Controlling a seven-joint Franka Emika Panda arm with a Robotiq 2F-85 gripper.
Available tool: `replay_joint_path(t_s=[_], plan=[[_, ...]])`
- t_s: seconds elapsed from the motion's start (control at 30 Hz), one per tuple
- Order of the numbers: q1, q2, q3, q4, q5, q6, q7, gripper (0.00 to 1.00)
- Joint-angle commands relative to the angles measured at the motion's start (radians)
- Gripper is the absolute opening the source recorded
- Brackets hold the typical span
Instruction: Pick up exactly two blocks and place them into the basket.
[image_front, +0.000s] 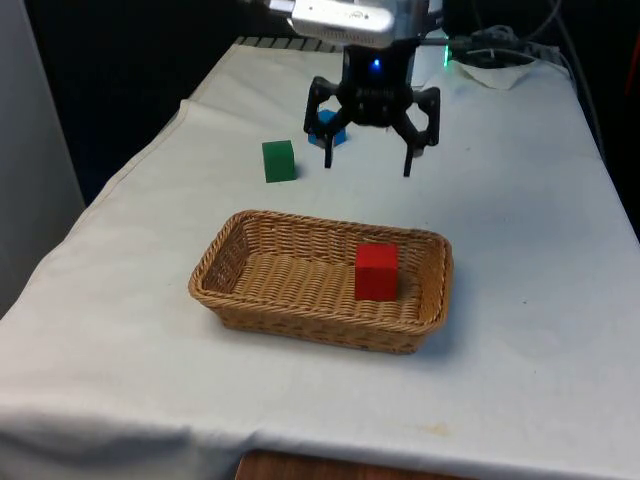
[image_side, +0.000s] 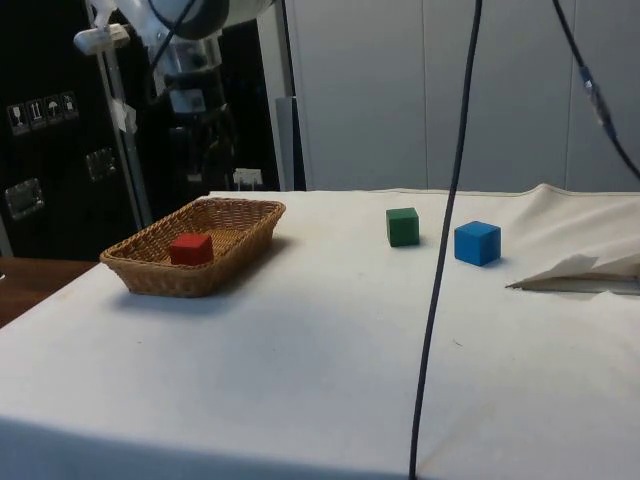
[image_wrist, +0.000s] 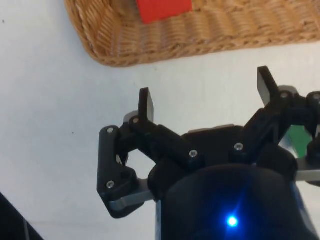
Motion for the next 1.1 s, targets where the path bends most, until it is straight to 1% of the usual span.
replay_joint_path(t_s=[0.0, 0.03, 0.07, 0.13, 0.2, 0.27, 0.3, 0.33, 0.4, 0.43, 0.6, 0.63, 0.67, 0.9, 0.93, 0.97, 1.07], plan=[[0.004, -0.027, -0.005, -0.035, -0.010, 0.015, -0.004, 1.00], [0.000, -0.011, 0.000, -0.013, -0.004, 0.000, -0.001, 1.00], [0.003, -0.038, -0.005, -0.047, -0.013, 0.016, -0.005, 1.00], [0.003, -0.065, -0.009, -0.081, -0.019, 0.021, -0.010, 1.00], [0.004, -0.073, -0.011, -0.093, -0.020, 0.023, -0.012, 1.00], [0.004, -0.098, -0.015, -0.129, -0.022, 0.031, -0.019, 1.00], [0.000, -0.084, -0.011, -0.109, -0.014, 0.014, -0.019, 1.00], [0.004, -0.105, -0.016, -0.140, -0.024, 0.034, -0.021, 1.00], [0.004, -0.120, -0.018, -0.162, -0.026, 0.039, -0.025, 1.00], [0.003, -0.135, -0.020, -0.184, -0.029, 0.044, -0.028, 1.00], [0.003, -0.171, -0.024, -0.237, -0.033, 0.060, -0.036, 1.00], [0.000, -0.161, -0.022, -0.223, -0.027, 0.044, -0.037, 1.00], [0.002, -0.186, -0.027, -0.260, -0.034, 0.069, -0.042, 1.00], [0.000, -0.234, -0.040, -0.332, -0.035, 0.100, -0.069, 1.00], [0.000, -0.224, -0.037, -0.318, -0.029, 0.084, -0.066, 1.00], [-0.001, -0.245, -0.044, -0.351, -0.034, 0.110, -0.078, 1.00], [-0.002, -0.262, -0.052, -0.378, -0.033, 0.122, -0.095, 1.00]])
